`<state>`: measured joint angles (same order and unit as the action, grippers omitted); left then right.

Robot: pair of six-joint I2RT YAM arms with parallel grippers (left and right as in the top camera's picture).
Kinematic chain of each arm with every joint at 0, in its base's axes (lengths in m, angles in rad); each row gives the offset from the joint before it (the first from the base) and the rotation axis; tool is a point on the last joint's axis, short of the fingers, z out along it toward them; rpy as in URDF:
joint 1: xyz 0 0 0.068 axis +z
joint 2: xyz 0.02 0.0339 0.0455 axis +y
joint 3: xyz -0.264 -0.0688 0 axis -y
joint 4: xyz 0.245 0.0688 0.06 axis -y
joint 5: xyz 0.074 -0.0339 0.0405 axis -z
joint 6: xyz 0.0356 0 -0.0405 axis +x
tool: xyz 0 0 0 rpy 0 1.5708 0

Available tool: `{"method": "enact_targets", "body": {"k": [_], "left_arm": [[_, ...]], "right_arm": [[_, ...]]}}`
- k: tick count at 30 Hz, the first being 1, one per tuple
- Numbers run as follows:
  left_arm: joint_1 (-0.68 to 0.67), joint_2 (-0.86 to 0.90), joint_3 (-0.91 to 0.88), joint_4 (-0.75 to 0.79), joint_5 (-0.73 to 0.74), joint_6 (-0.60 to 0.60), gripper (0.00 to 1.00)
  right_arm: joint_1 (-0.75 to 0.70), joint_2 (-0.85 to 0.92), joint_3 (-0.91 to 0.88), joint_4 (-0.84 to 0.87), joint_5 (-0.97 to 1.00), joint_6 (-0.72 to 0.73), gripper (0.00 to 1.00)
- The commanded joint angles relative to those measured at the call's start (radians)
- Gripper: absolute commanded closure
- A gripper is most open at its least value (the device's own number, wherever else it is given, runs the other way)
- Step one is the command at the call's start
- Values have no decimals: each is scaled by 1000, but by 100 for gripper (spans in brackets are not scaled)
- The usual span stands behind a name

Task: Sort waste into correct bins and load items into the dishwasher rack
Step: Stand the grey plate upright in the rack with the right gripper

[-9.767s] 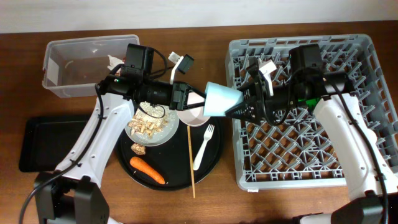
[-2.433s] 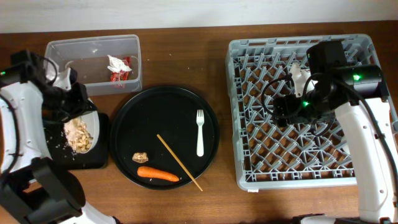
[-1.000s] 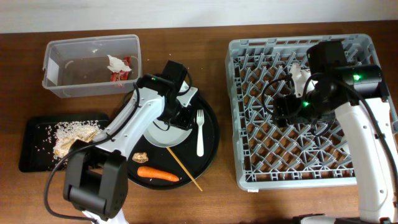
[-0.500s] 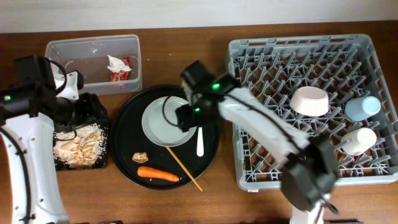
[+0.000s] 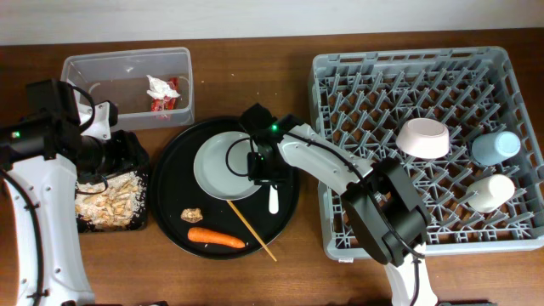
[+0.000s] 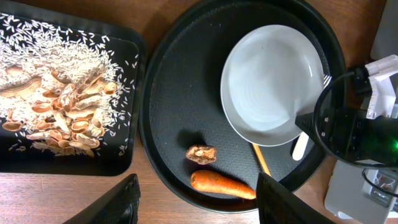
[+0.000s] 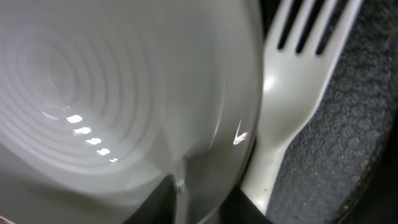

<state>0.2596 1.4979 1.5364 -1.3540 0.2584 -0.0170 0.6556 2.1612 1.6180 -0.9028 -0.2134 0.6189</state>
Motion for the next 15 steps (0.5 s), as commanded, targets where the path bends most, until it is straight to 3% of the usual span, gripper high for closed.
{"method": "enact_targets", "body": {"k": [1,3,8,9,11,13,15], "left_arm": [[3,2,-7,3,15,1,41],[3,2,-7,2,15,1,41],[3,2,-7,2,15,1,41],[3,2,-7,2,15,1,41],[3,2,-7,3,15,1,41],[3,2,-7,7,15,1,41],[3,2,-7,7,15,1,41]], "right_arm": [[4,6,-1,6,8,11,91],[-10,-20,42,2,9,3,96],[-159,-249,216,-138,104,-116,96],[-229,-369,273,-226,281,-226,96],[-283,-460,282,-274,572,-303,96],[-328,-498,282,-328,1073,-281,96],[-337,-459,265,-328,1361,-208,96]]}}
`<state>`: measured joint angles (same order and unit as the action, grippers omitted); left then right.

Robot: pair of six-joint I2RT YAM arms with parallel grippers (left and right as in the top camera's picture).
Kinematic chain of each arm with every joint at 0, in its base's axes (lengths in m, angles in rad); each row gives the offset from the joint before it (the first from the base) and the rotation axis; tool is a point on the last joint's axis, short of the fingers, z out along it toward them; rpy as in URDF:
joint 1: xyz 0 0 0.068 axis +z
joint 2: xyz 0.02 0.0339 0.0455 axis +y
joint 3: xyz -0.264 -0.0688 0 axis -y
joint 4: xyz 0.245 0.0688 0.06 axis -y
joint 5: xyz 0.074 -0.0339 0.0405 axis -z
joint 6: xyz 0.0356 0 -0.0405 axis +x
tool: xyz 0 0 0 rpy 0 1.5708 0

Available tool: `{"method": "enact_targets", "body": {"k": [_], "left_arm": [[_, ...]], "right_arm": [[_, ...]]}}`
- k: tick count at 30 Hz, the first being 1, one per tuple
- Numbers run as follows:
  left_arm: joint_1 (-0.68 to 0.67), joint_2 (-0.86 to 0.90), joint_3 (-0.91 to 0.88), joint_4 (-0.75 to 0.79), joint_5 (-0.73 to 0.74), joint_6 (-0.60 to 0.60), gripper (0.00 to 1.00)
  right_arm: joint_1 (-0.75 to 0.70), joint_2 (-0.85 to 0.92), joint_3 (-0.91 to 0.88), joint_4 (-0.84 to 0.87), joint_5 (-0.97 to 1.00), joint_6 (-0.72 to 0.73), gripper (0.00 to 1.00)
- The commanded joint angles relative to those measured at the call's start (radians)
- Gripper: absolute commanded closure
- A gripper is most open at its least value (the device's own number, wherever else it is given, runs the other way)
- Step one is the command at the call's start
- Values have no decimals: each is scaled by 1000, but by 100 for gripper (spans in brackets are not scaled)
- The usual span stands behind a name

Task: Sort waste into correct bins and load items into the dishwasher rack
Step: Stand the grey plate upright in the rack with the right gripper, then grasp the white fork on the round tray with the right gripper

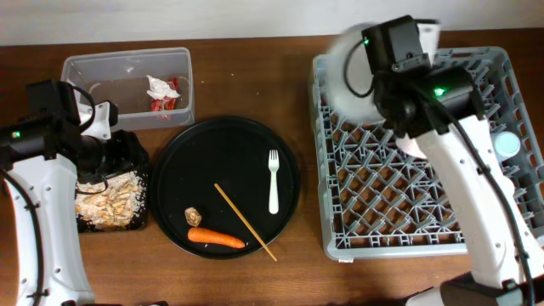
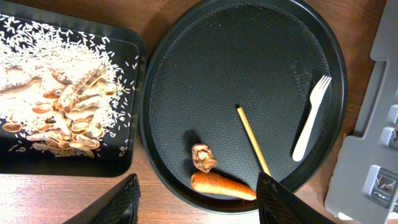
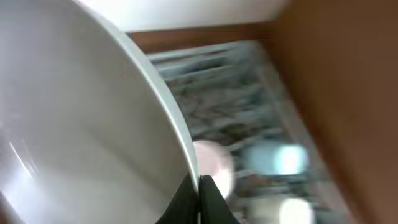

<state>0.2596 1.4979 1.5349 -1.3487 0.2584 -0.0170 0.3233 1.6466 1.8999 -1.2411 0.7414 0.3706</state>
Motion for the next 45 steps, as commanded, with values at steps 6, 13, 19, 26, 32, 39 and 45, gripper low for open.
{"method": "enact_targets", "body": {"k": [6,13,19,26,32,39,45], "left_arm": [[3,2,-6,9,15,1,41],[-2,2,-6,12,19,1,41],[-2,2,-6,12,19,1,41],[-2,2,-6,13,18,1,40],[-2,2,-6,13,18,1,40],[-2,2,-6,12,18,1,40],[-2,2,-6,13,18,1,40]], "right_arm": [[0,326,-26,-22,410,84,96],[74,364,-121,0,202,147,96],[283,351,-72,-31,77,135,41],[315,195,-2,-79,-775,30,3],[384,428,-137,52,-780,189,3],[384,606,-137,123,-782,241,33],[384,647,-139,116,-784,267,69]]}}
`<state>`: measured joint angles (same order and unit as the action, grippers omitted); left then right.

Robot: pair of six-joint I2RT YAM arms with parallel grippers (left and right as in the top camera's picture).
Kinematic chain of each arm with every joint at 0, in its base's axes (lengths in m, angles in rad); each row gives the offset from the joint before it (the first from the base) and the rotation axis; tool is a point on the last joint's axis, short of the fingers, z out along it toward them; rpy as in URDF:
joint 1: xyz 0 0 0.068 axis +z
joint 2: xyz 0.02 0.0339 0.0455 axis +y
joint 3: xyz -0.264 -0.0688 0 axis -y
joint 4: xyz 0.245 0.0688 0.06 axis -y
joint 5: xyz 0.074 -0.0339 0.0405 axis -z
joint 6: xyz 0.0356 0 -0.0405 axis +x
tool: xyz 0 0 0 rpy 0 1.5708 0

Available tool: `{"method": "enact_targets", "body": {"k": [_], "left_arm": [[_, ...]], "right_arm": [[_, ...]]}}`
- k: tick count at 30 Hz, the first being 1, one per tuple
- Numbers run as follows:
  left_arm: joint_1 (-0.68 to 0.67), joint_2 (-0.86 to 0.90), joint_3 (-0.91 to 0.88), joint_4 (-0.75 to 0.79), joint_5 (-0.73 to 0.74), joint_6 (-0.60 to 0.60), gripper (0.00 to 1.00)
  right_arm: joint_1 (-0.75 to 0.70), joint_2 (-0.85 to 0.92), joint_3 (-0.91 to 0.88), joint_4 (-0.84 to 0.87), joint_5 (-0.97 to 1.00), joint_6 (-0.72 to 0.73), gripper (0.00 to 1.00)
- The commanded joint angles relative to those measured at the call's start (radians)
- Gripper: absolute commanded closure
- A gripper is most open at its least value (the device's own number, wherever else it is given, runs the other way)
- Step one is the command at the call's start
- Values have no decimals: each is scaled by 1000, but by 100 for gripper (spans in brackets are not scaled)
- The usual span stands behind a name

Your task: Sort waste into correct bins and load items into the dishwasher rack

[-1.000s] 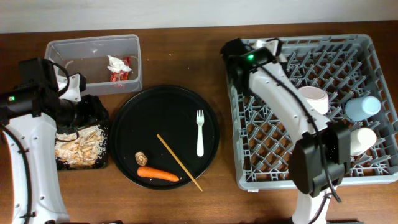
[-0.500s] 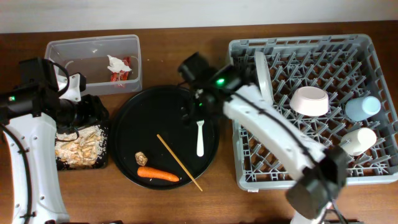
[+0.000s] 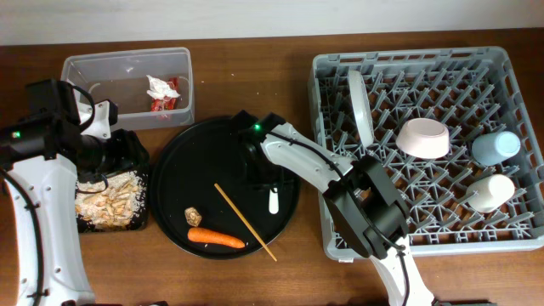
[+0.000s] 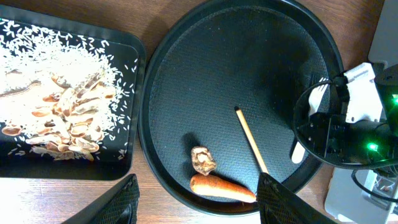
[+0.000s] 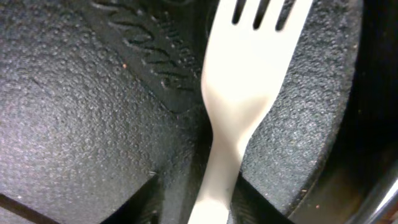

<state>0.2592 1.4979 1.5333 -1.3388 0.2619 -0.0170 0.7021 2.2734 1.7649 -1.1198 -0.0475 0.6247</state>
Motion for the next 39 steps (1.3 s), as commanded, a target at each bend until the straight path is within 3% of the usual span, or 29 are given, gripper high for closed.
{"method": "enact_targets", "body": {"k": [1,3,8,12,15,22,23,26,28,30,31,32,33,36,39], "left_arm": [[-2,2,-5,3,15,1,40],[-2,2,-5,2,15,1,40],[-2,2,-5,2,15,1,40],[-2,2,-5,2,15,1,40],[-2,2,-5,2,15,1,40],[-2,2,-5,2,15,1,40],[-2,2,-5,2,15,1,40],[-2,2,-5,1,15,1,40],[-2,2,-5,1,15,1,40],[-2,2,-5,1,15,1,40],[-2,2,-5,2,15,1,40],[-2,2,-5,2,15,1,40],[-2,2,-5,2,15,1,40],[-2,2,-5,2,14,2,40],[-2,2,-5,2,11,2,40]], "right_arm": [[4,20,-3,-10,5,13,78],[3,8,-3,-10,6,13,96],[-38,-162,29,-60,37,-20,96],[-113,-394,42,-241,128,-86,96],[-167,-416,11,-358,196,-134,96],[-227,-416,-240,-221,203,-112,96],[-227,-416,-240,-214,215,-112,82],[-227,-416,-240,-215,219,-112,75],[-227,-430,-227,-225,217,-112,64],[-223,-471,-182,-238,213,-125,62],[-203,-510,-135,-232,164,-194,58],[-158,-538,-88,-201,40,-306,43],[-102,-541,-78,-164,-52,-377,36],[92,-435,-78,-79,-65,-389,33],[196,-289,-78,-18,-82,-380,32]]}}
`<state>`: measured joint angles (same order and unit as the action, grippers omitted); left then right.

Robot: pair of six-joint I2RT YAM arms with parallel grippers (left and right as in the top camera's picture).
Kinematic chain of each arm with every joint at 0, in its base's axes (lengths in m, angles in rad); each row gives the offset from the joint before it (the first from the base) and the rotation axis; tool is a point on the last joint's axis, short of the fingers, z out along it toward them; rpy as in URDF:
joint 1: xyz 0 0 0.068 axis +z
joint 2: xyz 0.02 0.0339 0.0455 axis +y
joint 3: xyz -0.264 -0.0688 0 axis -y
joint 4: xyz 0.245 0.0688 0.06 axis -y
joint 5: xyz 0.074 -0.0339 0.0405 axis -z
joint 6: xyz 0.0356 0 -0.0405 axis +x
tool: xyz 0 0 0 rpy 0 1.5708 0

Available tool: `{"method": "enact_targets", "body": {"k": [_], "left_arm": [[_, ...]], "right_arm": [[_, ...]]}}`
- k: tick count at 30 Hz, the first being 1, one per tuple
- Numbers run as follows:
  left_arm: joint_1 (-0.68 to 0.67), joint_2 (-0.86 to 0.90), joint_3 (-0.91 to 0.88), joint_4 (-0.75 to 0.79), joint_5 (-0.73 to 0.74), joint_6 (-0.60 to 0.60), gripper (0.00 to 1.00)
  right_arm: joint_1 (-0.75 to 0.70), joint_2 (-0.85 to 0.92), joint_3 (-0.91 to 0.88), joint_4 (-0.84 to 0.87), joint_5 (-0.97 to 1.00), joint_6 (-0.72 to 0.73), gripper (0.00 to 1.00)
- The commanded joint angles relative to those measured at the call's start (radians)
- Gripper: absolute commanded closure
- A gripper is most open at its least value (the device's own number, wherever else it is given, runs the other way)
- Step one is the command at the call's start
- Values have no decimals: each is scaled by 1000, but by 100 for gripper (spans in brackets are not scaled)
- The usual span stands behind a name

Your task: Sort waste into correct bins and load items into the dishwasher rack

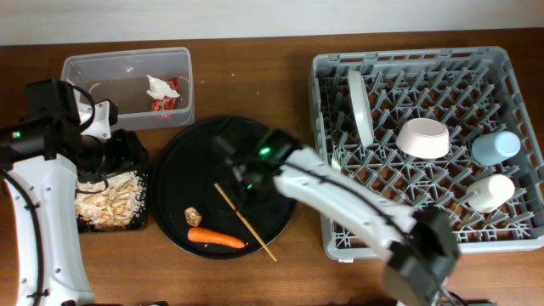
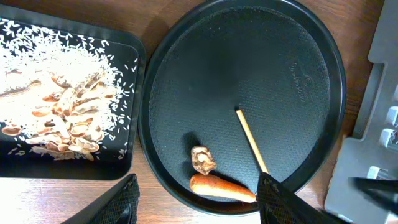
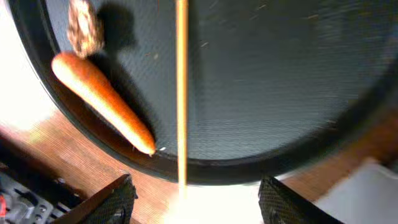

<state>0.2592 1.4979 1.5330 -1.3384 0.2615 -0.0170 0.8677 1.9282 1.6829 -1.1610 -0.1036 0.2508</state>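
Note:
On the round black tray [image 1: 183, 166] lie a wooden chopstick [image 3: 181, 93], a carrot [image 3: 102, 102] and a small brown food scrap [image 3: 84, 25]. My right gripper [image 3: 198, 199] hangs open above the chopstick's near end, holding nothing. The grey dishwasher rack [image 1: 510, 229] has a grey plate [image 1: 359, 106] standing on edge, and what looks like a white fork [image 1: 338, 157] among the pegs at its left side. Off to the left, my left gripper [image 2: 198, 202] is open and empty over the black bin [image 2: 62, 93] of rice and shells.
A clear plastic bin [image 1: 127, 64] at the back left holds a crumpled wrapper [image 1: 161, 92]. In the rack's right half sit a pink bowl [image 1: 423, 138] and two cups [image 1: 495, 146]. My right arm stretches across the tray's right half.
The white fork is gone from the tray. My right gripper, then down around the fork, is now open above the chopstick and carrot. The left arm has not moved.
My right gripper was at the rim of a grey plate on the tray. Then it held the plate above the rack. Then the plate stood in the rack and the gripper was at the fork. Now the fork is off the tray.

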Motion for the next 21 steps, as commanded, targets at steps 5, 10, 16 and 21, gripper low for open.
{"method": "enact_targets", "body": {"k": [5,10,16,21], "left_arm": [[-2,2,-5,2,12,2,40],[-2,2,-5,2,12,2,40],[-2,2,-5,2,12,2,39],[-2,2,-5,2,12,2,39]], "right_arm": [[96,256,2,74,-27,19,43],[83,305,3,60,41,57,96],[-164,-60,60,-76,145,106,96],[-465,-187,-56,-171,187,151,96]]}}
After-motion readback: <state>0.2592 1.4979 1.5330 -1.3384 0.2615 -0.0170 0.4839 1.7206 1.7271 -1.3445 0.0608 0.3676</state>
